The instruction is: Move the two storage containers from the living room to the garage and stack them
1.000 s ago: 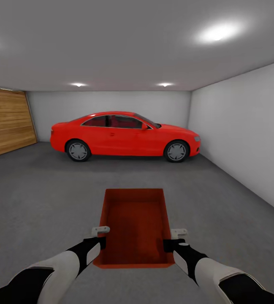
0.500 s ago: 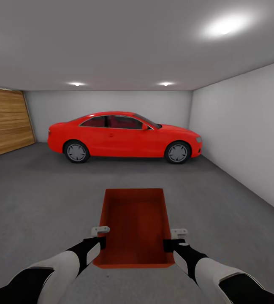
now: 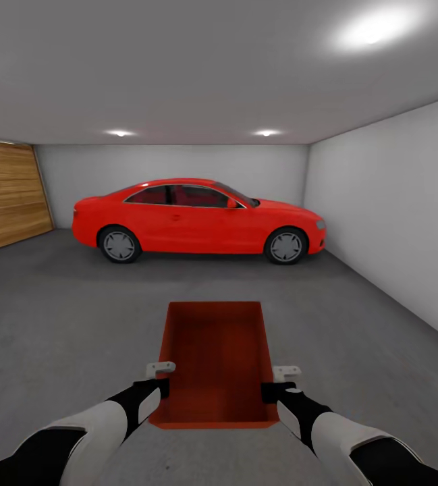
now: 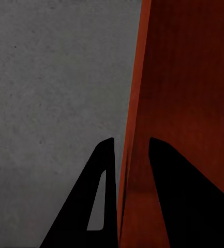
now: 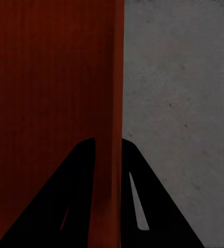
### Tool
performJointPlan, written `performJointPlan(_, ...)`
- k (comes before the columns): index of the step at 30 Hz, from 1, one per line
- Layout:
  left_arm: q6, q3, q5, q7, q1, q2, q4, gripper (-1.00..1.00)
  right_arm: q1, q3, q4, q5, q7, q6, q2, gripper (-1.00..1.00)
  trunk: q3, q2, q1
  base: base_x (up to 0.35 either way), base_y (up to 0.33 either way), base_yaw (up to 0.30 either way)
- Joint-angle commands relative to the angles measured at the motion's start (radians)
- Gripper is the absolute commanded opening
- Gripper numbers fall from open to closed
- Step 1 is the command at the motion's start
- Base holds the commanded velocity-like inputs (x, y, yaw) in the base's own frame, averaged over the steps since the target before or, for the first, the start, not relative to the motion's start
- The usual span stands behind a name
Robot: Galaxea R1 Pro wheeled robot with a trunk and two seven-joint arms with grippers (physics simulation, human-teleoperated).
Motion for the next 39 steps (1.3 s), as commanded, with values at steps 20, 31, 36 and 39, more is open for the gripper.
performJointPlan(20,-0.007,0.022,-0.007,0.011,0.000,0.009,-0.006,-1.00,0.000,-0.003,0.003,-0.015,-0.005,-0.001,0.000,-1.00,0.000,-0.001,0.001,0.321,0.000,0.000)
performJointPlan(31,-0.007,0.022,-0.007,0.011,0.000,0.009,-0.006,-1.00,-0.001,-0.003,0.003,-0.015,-0.005,-0.001,0.000,-1.00,0.000,-0.001,0.001,0.321,0.000,0.000)
performJointPlan(36,-0.007,0.022,-0.007,0.011,0.000,0.009,-0.006,-1.00,0.000,-0.003,0.003,-0.015,-0.005,-0.001,0.000,-1.00,0.000,-0.001,0.001,0.321,0.000,0.000)
performJointPlan(39,-0.007,0.022,-0.007,0.011,0.001,0.009,-0.006,-1.00,-0.001,-0.003,0.003,-0.015,-0.005,-0.001,0.000,-1.00,0.000,-0.001,0.001,0.321,0.000,0.000)
